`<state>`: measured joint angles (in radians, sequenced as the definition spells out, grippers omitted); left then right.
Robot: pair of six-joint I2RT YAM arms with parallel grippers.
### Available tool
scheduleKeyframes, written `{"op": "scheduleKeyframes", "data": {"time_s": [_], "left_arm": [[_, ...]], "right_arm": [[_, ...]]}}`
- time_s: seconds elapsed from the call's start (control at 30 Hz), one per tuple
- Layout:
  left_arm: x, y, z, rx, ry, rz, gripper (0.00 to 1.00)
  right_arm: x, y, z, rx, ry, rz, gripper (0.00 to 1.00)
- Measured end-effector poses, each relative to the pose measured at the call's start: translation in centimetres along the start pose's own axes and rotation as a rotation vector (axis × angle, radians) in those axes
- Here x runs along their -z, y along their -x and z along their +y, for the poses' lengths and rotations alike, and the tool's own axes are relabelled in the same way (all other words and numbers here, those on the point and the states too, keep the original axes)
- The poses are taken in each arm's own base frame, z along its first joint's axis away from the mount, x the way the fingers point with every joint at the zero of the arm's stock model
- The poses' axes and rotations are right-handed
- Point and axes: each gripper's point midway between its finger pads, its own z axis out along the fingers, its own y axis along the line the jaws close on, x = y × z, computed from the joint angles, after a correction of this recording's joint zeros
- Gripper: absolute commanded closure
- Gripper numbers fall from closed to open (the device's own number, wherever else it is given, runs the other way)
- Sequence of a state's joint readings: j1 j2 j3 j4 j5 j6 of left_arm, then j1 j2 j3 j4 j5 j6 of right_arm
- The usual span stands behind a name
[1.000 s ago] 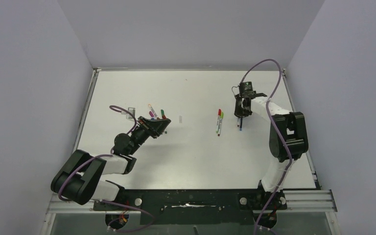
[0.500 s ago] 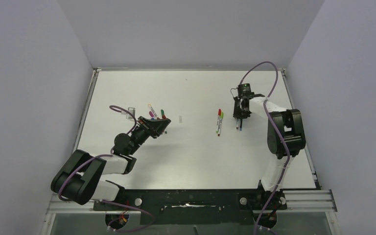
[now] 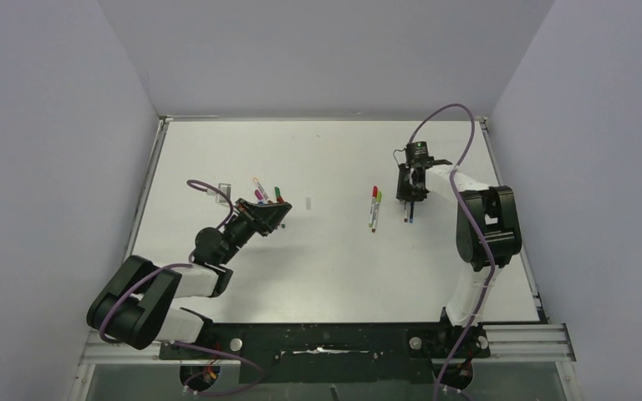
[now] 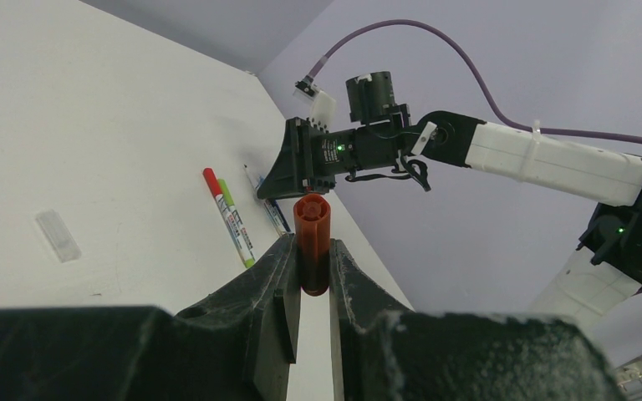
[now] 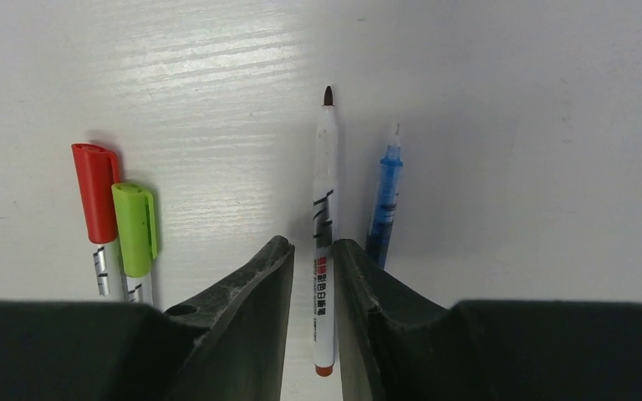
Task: Open the pen caps
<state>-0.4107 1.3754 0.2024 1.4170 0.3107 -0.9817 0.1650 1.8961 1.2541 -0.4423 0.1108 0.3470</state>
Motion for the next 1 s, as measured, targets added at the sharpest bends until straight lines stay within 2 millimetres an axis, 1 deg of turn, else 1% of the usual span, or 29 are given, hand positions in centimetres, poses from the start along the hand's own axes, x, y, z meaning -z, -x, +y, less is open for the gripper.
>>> {"op": "scheduleKeyframes", "data": {"time_s": [0.2, 0.3, 0.4, 0.57, 0.6, 0.63, 0.67, 0.77, 0.9, 1.0], "left_arm": [[0.0, -0.1, 0.2, -0.004, 0.007, 0.004, 0.89], [0.1, -0.4, 0.7, -0.013, 0.029, 0.014, 0.89], [0.0, -0.5, 1.3, -0.024, 0.057, 0.02, 0.89], [-0.6, -0.5, 2.7, -0.052, 0.117, 0.036, 0.88], [-0.8, -0.5, 3.0, -0.06, 0.13, 0.041, 0.89], [-1.0, -0.5, 3.3, -0.066, 0.143, 0.047, 0.89], [-1.2, -0.6, 3.6, -0.072, 0.156, 0.054, 0.89], [-1.9, -0.9, 5.1, -0.088, 0.212, 0.083, 0.89], [-3.2, -1.8, 7.5, -0.112, 0.317, 0.145, 0.89], [-4.7, -2.6, 9.3, -0.146, 0.411, 0.206, 0.89]], "right_arm": [[0.0, 0.0, 0.2, 0.004, 0.002, 0.0, 0.63], [0.4, 0.2, 0.5, 0.007, 0.008, -0.011, 0.54], [1.7, 0.9, 0.9, 0.012, 0.019, -0.04, 0.47], [5.4, 3.1, 1.9, 0.016, 0.056, -0.142, 0.36], [6.0, 3.5, 2.1, 0.018, 0.064, -0.159, 0.23], [6.9, 4.0, 2.5, 0.023, 0.076, -0.186, 0.15], [7.3, 4.0, 3.0, 0.028, 0.085, -0.195, 0.12], [8.2, 4.1, 5.1, 0.07, 0.122, -0.222, 0.11], [8.1, 3.0, 7.4, 0.117, 0.16, -0.204, 0.09], [8.0, 2.6, 8.2, 0.131, 0.18, -0.194, 0.08]]}}
